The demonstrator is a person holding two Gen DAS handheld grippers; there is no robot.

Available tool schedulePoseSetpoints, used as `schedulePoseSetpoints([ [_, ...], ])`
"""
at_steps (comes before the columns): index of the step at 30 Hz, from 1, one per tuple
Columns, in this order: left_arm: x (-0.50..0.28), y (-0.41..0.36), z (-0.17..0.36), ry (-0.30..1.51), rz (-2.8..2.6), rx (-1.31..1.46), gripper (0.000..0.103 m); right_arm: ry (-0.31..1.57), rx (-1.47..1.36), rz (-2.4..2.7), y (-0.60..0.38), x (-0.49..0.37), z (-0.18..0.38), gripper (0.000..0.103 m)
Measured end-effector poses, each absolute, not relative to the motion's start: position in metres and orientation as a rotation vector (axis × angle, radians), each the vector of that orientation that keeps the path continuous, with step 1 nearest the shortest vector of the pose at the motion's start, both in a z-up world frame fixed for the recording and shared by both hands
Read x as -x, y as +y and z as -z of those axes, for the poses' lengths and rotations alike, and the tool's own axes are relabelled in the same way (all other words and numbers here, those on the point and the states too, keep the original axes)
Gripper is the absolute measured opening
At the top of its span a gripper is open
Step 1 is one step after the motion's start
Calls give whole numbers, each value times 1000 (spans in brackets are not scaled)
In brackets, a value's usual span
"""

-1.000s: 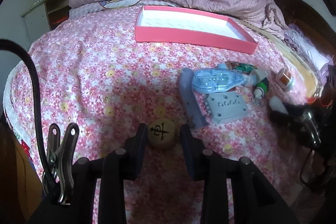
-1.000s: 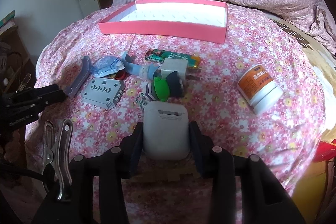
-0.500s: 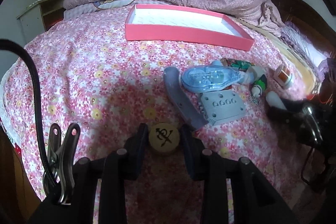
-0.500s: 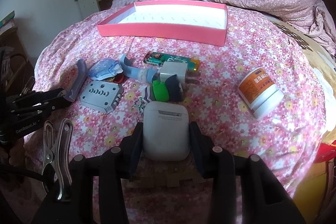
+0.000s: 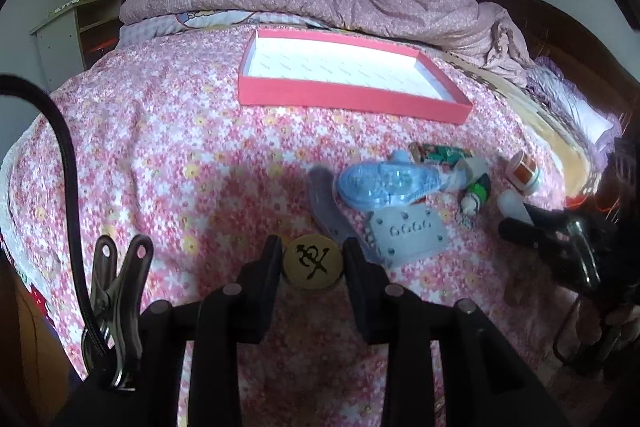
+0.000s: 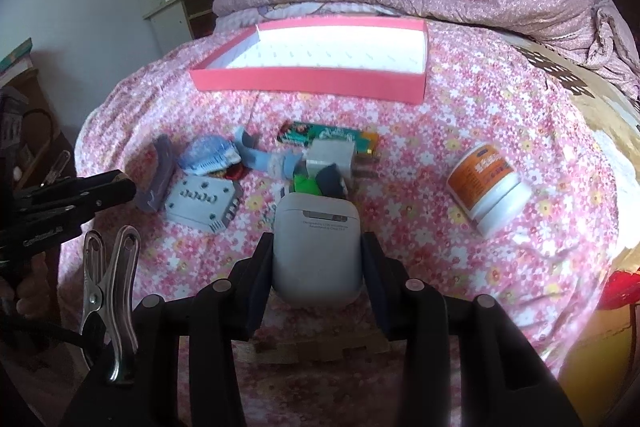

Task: Organize rigid objects
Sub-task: 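Carry the chess piece with the left tool while the right tool carries the case to the tray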

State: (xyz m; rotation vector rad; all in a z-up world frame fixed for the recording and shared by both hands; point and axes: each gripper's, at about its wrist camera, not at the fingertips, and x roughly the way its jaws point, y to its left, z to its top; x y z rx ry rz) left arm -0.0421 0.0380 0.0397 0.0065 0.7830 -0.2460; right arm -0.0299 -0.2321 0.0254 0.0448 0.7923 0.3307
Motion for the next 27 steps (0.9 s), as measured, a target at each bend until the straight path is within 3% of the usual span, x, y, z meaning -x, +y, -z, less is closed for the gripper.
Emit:
schedulePoseSetpoints([
  [14, -24, 18, -93, 698, 277, -78, 33, 780, -44, -341, -232, -17, -67, 43],
  [27, -121, -2, -94, 736, 280, -55, 33, 792, -89, -284, -227, -102, -85, 43],
])
